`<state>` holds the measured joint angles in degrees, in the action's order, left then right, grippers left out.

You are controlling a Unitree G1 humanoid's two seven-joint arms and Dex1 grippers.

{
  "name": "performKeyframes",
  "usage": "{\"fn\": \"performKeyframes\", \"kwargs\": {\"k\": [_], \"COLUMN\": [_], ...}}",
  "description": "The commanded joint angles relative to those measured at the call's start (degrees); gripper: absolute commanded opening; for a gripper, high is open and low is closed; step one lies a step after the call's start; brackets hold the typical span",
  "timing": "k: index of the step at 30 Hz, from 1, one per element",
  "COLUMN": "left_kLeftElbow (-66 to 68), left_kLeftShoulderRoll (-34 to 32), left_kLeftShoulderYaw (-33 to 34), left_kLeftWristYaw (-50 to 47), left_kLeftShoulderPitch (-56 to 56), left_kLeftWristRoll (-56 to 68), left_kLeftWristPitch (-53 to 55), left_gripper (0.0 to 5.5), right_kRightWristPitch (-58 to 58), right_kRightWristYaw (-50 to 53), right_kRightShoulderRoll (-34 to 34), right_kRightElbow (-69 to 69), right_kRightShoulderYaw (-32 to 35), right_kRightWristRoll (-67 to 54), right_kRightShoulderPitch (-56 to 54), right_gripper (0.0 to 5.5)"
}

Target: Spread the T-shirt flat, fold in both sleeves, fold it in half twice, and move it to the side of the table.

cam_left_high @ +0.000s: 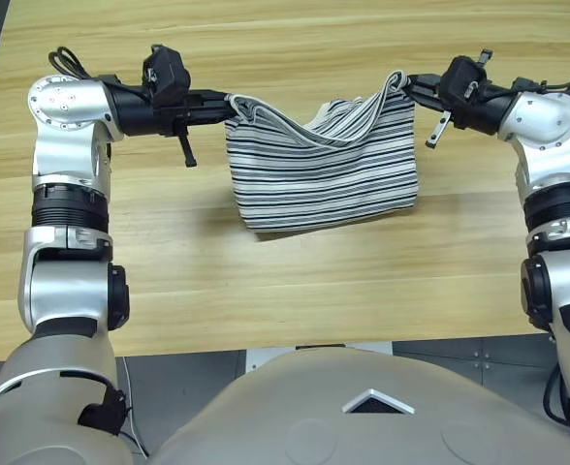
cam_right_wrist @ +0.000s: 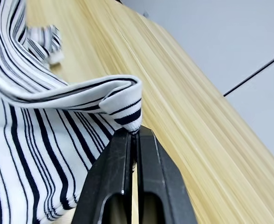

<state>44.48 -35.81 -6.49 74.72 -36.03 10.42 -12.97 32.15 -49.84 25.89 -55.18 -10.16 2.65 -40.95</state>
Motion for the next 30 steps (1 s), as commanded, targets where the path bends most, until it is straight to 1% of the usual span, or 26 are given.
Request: {"fn": "performKeyframes", "kwargs": {"k": [1, 8, 13, 15, 16, 17, 18, 20, 24, 30], "left_kLeftElbow": [8.94, 19.91, 24.59, 25.80, 26.56, 27.28, 27.99, 29.21, 31.02, 32.39], "left_kLeftShoulderRoll": [0.38, 0.93, 3.54, 5.17, 6.11, 6.98, 7.81, 8.77, 8.81, 8.64], "left_kLeftShoulderYaw": [0.71, 1.88, 2.51, 2.41, 2.60, 2.91, 3.18, 3.67, 4.14, 8.32], "left_kLeftWristYaw": [-1.90, -5.71, -10.21, -11.43, -12.42, -13.56, -15.14, -18.21, -24.38, -32.71], "left_kLeftShoulderPitch": [-3.28, -6.84, -9.42, -9.75, -9.98, -10.28, -10.62, -11.08, -11.02, -12.09], "left_kLeftWristRoll": [-2.99, -6.13, -7.69, -8.39, -8.55, -8.65, -8.78, -9.23, -10.87, -10.02], "left_kLeftWristPitch": [-4.16, -7.24, -4.25, -3.81, -2.96, -2.16, -1.13, 0.73, 3.74, 11.26], "left_gripper": [0.11, 0.11, 0.11, 0.10, 0.32, 0.40, 0.60, 0.85, 1.50, 2.29], "right_kRightWristPitch": [1.62, 2.18, 0.73, -0.28, -0.97, -1.64, -2.74, -4.19, -6.60, -11.14], "right_kRightWristYaw": [2.30, 5.43, 8.38, 9.94, 10.82, 11.87, 12.81, 14.98, 18.49, 21.30], "right_kRightShoulderRoll": [-1.51, -4.25, -6.46, -7.58, -8.22, -8.73, -9.28, -9.99, -10.92, -11.93], "right_kRightElbow": [-5.39, -11.91, -16.22, -17.57, -18.21, -18.74, -19.27, -20.00, -20.71, -21.35], "right_kRightShoulderYaw": [-0.40, -1.01, -1.77, -1.93, -1.90, -1.66, -1.08, -0.50, 0.15, 4.04], "right_kRightWristRoll": [2.62, 5.87, 8.33, 9.12, 9.47, 9.62, 9.32, 9.36, 9.62, 7.82], "right_kRightShoulderPitch": [-3.40, -5.55, -6.16, -6.20, -6.27, -6.37, -6.54, -6.76, -7.05, -7.97], "right_gripper": [0.10, 0.10, 0.10, 0.39, 0.66, 0.78, 1.00, 1.30, 2.02, 2.93]}}
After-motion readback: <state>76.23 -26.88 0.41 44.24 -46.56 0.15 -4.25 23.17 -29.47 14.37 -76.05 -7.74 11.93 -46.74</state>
